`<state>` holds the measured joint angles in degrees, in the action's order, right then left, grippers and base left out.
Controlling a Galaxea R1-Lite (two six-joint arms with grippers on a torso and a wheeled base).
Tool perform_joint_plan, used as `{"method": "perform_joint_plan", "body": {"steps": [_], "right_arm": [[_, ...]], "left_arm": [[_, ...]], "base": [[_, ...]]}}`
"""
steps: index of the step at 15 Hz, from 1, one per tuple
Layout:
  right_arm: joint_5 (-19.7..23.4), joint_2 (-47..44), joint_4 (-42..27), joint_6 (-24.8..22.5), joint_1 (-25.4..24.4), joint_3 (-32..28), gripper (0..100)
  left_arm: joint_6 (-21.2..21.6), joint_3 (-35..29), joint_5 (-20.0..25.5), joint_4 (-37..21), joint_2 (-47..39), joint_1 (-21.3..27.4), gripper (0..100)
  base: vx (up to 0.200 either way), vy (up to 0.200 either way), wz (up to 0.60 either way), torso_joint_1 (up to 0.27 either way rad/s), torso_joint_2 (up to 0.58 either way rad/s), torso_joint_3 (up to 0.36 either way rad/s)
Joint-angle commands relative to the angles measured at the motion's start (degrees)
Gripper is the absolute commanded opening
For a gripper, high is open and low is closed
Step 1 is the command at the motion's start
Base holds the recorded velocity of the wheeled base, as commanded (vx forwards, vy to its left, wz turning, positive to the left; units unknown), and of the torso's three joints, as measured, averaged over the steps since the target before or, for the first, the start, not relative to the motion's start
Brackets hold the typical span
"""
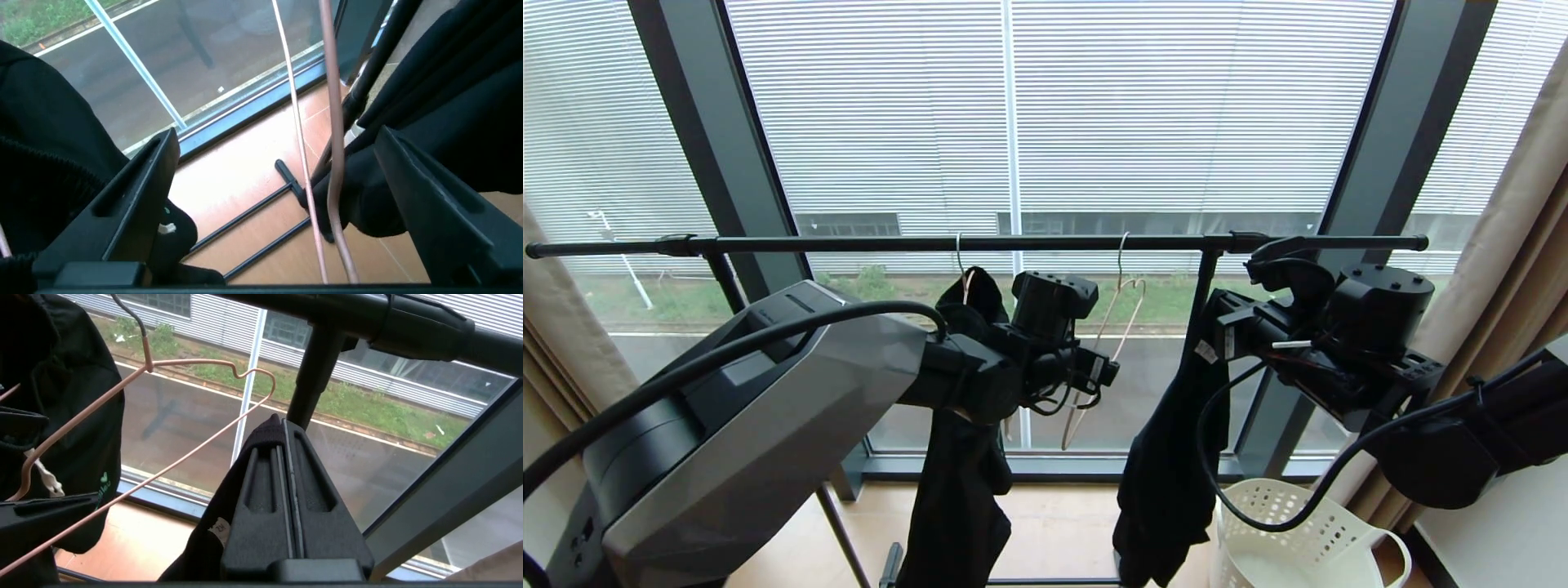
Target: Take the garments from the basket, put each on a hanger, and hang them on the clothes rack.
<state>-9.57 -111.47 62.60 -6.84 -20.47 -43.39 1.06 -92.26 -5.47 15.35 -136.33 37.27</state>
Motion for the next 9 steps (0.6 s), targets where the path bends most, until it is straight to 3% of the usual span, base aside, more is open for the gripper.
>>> {"method": "perform_joint_plan", "body": {"steps": [1, 9], "right_arm": [[0.0, -0.5, 0.1, -0.3, 0.0, 0.1, 0], [0.0, -0.6, 0.1, -0.4, 0.0, 0.1, 0]], "left_arm": [[-0.2, 0.1, -0.2, 0.0, -0.3, -0.1, 0], [-1.1, 0.7, -0.9, 0.0, 1.2, -0.1, 0]], "base": [[0.000, 0.000, 0.00, 0.000, 0.00, 0.000], [0.000, 0.000, 0.00, 0.000, 0.00, 0.000]]}}
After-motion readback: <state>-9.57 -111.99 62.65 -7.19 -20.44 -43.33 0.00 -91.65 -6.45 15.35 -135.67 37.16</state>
